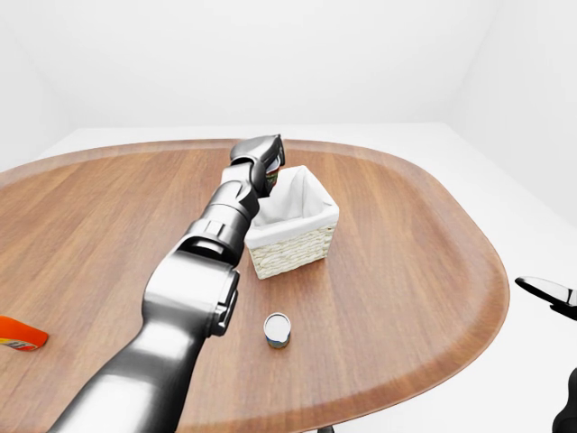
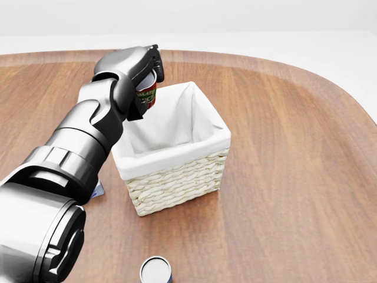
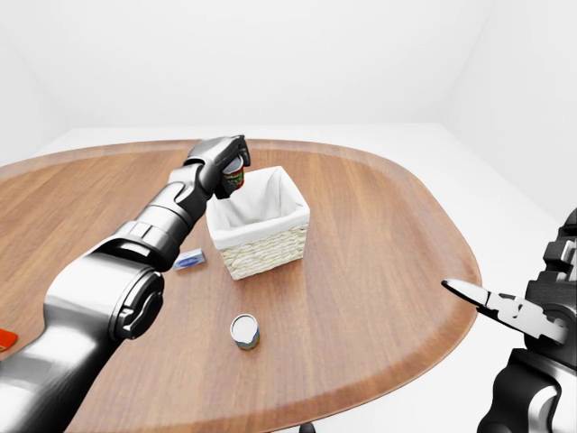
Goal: Pick up the tomato sauce, and put it in the basket.
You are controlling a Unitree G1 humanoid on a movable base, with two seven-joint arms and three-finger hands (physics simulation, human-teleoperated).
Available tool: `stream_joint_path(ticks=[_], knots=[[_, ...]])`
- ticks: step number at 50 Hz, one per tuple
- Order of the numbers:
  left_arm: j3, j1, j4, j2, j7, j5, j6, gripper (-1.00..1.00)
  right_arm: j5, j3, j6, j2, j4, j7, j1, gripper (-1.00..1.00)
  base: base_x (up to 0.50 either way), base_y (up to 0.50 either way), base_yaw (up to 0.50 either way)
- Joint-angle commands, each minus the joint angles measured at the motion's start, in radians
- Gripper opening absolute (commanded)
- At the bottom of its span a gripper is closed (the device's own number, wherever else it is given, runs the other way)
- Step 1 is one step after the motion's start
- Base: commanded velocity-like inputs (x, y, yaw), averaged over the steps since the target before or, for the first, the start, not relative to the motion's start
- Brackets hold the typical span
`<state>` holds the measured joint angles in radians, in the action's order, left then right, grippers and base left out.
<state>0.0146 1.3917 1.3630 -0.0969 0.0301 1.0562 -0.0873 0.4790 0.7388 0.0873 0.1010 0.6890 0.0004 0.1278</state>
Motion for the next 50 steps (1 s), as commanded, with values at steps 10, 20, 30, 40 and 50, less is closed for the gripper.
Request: stream_joint_path(ticks=[10,20,30,40,50], knots=[[-0.005,-0.039,0.001,0.004,-0.021,0.011,0.0,-1.0,0.001,0.001,0.0,-0.004,0.0,0.002,0.003,1.0,0.0,0.0,0.0],[-0.004,-0.051,0.003,0.003,-0.034,0.013,0.0,1.0,-0.002,-0.002,0.0,-0.006,0.001,0.002,0.004,1.0,0.0,0.0,0.0],[-0.008,-0.042,0.002,-0.006,-0.034,0.014,0.0,1.0,0.0,-0.002,0.0,-0.002,0.005,-0.001,0.002,1.0,0.0,0.0,0.0],[-0.007,-0.042,0.002,-0.011,-0.036,0.016,0.0,1.0,-0.002,-0.003,0.0,-0.001,-0.002,0.0,-0.001,1.0,0.0,0.0,0.0],[-0.007,-0.041,0.002,-0.014,-0.036,0.02,0.0,1.0,-0.004,-0.006,0.0,0.0,-0.01,0.003,-0.001,1.0,0.0,0.0,0.0]])
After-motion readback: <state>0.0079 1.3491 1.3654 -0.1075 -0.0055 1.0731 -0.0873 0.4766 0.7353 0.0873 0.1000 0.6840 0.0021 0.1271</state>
